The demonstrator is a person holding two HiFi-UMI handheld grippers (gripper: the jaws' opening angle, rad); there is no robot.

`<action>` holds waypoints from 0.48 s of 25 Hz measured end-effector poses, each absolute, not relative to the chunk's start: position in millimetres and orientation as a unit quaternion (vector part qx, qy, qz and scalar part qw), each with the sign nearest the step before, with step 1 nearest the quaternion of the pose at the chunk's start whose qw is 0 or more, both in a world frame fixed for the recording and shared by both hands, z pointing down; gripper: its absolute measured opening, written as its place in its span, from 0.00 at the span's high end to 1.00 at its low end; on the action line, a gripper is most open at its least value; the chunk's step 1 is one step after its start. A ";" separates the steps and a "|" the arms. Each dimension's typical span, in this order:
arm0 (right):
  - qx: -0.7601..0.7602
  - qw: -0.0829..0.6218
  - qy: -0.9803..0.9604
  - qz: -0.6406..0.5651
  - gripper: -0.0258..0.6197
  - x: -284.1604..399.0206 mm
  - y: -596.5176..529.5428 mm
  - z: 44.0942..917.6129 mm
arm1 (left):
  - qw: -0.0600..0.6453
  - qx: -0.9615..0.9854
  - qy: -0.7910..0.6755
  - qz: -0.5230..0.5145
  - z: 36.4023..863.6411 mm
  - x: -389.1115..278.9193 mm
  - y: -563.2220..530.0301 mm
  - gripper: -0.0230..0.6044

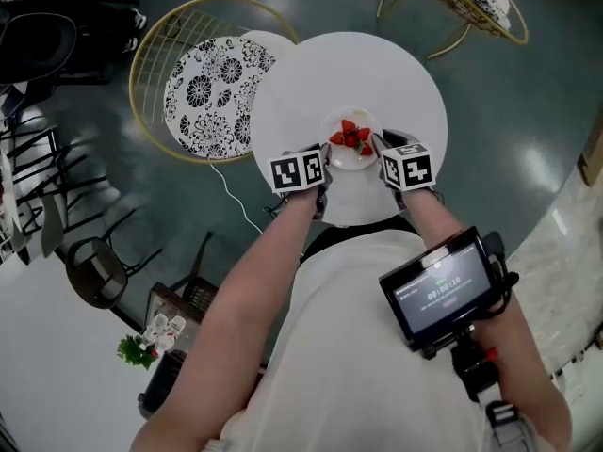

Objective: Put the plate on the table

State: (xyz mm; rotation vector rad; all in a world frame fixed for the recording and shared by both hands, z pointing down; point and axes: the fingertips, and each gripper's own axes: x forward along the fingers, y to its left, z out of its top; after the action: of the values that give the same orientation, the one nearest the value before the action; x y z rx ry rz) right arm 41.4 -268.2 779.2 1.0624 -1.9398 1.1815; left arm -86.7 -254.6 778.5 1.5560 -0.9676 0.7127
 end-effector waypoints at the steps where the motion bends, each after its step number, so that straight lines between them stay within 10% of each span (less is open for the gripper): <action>1: 0.404 0.311 -0.735 0.448 0.87 41.5 -267.8 778.4 | 0.554 0.659 -0.410 0.302 777.7 -86.8 -254.3 0.89; 12: 0.450 0.328 -0.732 0.393 0.87 53.8 -273.7 767.9 | 0.512 0.671 -0.429 0.320 768.6 -106.4 -255.6 0.83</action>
State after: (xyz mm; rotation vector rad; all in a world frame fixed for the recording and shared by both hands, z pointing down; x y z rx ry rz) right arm 53.8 -273.7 767.9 1.1775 -1.9160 1.0298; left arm -106.4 -255.6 768.6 1.6147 -1.0322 0.7702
